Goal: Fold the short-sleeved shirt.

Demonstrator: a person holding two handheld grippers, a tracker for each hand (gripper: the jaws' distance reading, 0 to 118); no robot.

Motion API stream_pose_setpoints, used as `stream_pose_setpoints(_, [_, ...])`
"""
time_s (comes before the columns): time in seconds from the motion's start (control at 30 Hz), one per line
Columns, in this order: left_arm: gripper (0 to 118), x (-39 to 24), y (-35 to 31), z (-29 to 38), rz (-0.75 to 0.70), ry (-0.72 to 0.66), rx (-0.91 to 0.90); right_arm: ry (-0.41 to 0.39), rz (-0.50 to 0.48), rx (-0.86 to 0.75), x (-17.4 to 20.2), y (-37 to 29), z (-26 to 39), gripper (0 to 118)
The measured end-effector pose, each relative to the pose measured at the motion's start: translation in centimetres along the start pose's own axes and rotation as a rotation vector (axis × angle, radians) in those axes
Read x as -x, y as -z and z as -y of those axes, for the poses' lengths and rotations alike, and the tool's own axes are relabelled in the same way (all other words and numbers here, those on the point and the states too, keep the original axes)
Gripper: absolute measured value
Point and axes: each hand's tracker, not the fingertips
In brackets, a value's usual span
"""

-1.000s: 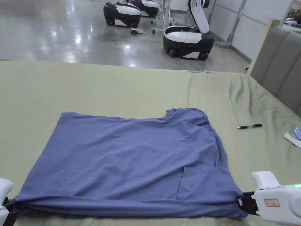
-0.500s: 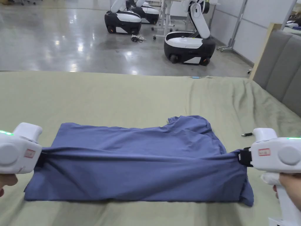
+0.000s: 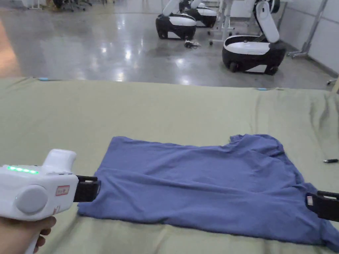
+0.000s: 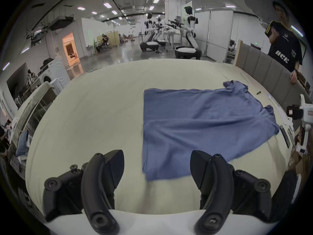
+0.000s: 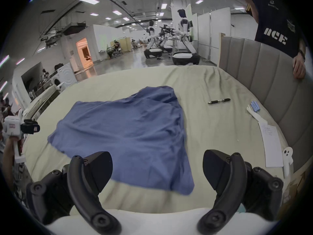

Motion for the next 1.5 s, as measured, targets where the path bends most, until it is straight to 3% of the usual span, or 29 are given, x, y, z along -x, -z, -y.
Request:
stream_pose_setpoints(0.03, [80,0.3,-0.6,0.9,-0.015,0.011,0.010,-0.007,0.008,0.008,0.4,-0.7,0.6,104])
stream_pose_setpoints(0.07, [78,0.7,-0.8,2.1,-0.047,0.019,0.065,-0.015,0.012,0.006,0.7,-1.5,1.5,86])
stream_pose_setpoints(0.1, [67,1.5,-0.1,2.9,-0.052,0.018,0.099,-0.018,0.022,0.002,0.9,-2.1,2.2,49])
stream_pose_setpoints(0.13, [18,1.9,0.3,3.6,-0.052,0.020,0.102,-0.013,0.037,0.002,0.8,-2.0,2.6,5])
stream_pose_setpoints(0.17, [3,2.4,1.0,4.4,-0.099,-0.001,0.153,-0.007,0.056,-0.009,0.8,-2.4,3.2,4])
stream_pose_setpoints(0.27, [7,2.9,3.7,5.1,-0.059,-0.005,0.148,0.051,0.049,0.009,0.1,-2.8,4.1,4])
stream_pose_setpoints(0.3, [26,2.7,4.7,5.1,-0.059,-0.007,0.149,0.067,0.046,0.009,0.0,-2.9,4.3,4])
stream_pose_setpoints(0.33, [65,2.4,5.7,5.0,-0.082,0.004,0.163,0.065,0.052,0.015,0.0,-2.8,4.5,4])
stream_pose_setpoints(0.37, [79,3.5,7.3,4.9,-0.058,-0.002,0.162,0.062,0.061,0.026,0.0,-2.7,4.6,4])
stream_pose_setpoints(0.47, [79,2.8,10.2,3.9,0.000,-0.044,0.147,0.044,0.100,0.044,-0.8,-1.9,4.7,4])
stream_pose_setpoints(0.6, [74,1.8,13.0,2.9,-0.030,-0.034,0.160,0.034,0.138,0.091,-1.9,-0.4,4.8,4])
stream_pose_setpoints(0.63, [38,1.1,11.7,2.6,-0.026,-0.029,0.158,0.029,0.144,0.105,-2.1,0.1,4.8,5])
stream_pose_setpoints(0.67, [10,0.8,11.9,2.4,0.003,-0.024,0.171,0.025,0.143,0.113,-3.4,1.1,5.2,16])
stream_pose_setpoints(0.7, [10,0.4,12.2,2.3,0.041,-0.033,0.185,0.019,0.146,0.111,-3.7,1.5,5.3,45])
stream_pose_setpoints(0.73, [10,0.0,12.1,2.3,-0.004,-0.026,0.158,0.018,0.145,0.108,-3.9,2.0,5.3,100])
stream_pose_setpoints(0.77, [10,-0.1,10.8,2.1,0.012,-0.022,0.157,0.014,0.138,0.119,-4.1,2.7,5.2,118])
stream_pose_setpoints(0.9, [10,-0.2,9.9,2.0,0.008,-0.021,0.156,-0.006,0.110,0.195,-4.3,6.2,5.7,116])
stream_pose_setpoints(0.97, [10,-0.4,9.6,1.9,0.011,-0.031,0.150,0.022,0.101,0.232,-4.4,7.9,5.9,114])
stream_pose_setpoints(1.0, [9,-0.6,9.5,1.8,0.009,-0.033,0.147,0.037,0.098,0.239,-4.5,8.7,5.9,104])
stream_pose_setpoints(1.03, [9,-0.4,9.1,1.7,0.012,-0.032,0.148,0.050,0.101,0.252,-4.6,9.3,5.9,54])
stream_pose_setpoints(1.07, [9,-0.5,8.8,1.6,0.017,-0.031,0.148,0.099,0.043,0.264,-4.5,9.5,5.8,15])
stream_pose_setpoints(1.1, [8,-0.7,8.4,1.5,0.025,-0.033,0.147,0.128,0.039,0.243,-4.1,9.1,5.5,13])
stream_pose_setpoints(1.17, [8,-0.5,7.0,0.9,0.012,-0.018,0.112,0.048,0.048,0.169,-3.2,7.8,4.8,13])
stream_pose_setpoints(1.27, [7,-0.5,4.0,-0.2,0.056,-0.044,0.082,0.044,0.026,0.122,-2.3,4.8,3.5,13])
stream_pose_setpoints(1.5, [7,-1.0,-4.1,-0.1,0.028,0.074,0.024,0.003,-0.057,0.117,-1.2,-1.2,2.1,13])
